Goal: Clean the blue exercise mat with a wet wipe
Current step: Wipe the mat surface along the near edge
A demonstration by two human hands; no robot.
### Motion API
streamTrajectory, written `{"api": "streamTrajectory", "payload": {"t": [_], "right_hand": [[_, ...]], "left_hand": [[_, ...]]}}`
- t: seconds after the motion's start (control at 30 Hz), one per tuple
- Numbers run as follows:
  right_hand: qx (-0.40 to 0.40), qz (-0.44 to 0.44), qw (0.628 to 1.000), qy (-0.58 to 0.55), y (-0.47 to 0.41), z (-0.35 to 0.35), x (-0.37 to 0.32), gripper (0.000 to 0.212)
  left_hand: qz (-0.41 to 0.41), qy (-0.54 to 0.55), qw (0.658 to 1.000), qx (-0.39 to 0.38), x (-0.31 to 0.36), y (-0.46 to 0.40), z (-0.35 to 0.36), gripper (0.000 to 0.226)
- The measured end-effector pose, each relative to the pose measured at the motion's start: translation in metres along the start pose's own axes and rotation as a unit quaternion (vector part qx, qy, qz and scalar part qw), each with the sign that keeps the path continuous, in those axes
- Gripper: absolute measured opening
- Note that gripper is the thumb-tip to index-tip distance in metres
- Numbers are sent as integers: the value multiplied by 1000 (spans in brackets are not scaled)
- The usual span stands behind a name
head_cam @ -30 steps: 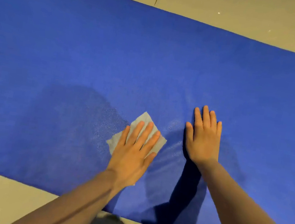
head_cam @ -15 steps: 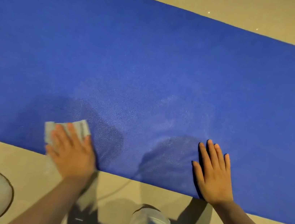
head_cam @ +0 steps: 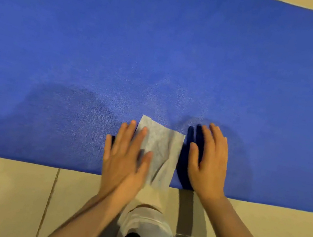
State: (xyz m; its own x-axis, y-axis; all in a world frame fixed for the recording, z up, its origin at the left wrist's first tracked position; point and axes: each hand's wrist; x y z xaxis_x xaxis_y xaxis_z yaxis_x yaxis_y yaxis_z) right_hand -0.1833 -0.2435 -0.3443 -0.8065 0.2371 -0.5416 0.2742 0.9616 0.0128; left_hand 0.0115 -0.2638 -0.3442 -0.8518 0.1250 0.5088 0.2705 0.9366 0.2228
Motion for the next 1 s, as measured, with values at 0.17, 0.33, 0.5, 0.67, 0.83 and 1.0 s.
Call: {"api": "streamTrajectory", "payload": {"t": [0.17,0.33,0.5,0.67,0.83,1.0], "right_hand": [[-127,-129,981,71,22,71,-73,57],[-135,-73,974,167,12,50,-11,64],[-41,249,950,185,20,-58,133,77],[10,379,907,183,25,-67,142,89],[-64,120,967,216,29,21,25,64],[-131,5,974,187,34,18,26,58]], "left_hand": [[-144,-32,988,42,-48,14,-4,62],[-227,17,964,135,-32,-5,12,55],[-197,-59,960,191,-42,-5,31,50],[-179,-93,952,228,-47,-4,42,50],[-178,-99,951,232,-47,-5,43,51],[-179,-80,957,213,-45,-3,41,53]]}}
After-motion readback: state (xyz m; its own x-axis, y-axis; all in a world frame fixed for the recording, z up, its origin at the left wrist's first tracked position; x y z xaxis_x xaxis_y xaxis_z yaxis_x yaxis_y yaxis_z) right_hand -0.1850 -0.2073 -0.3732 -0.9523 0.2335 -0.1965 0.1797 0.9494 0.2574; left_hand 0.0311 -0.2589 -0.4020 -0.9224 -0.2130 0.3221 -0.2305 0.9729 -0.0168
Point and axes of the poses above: each hand's wrist, its own y-axis away from the middle knuckle, its own z-axis out of the palm, x = y × z, and after that the axes turned 8 degrees about -x, right-handed
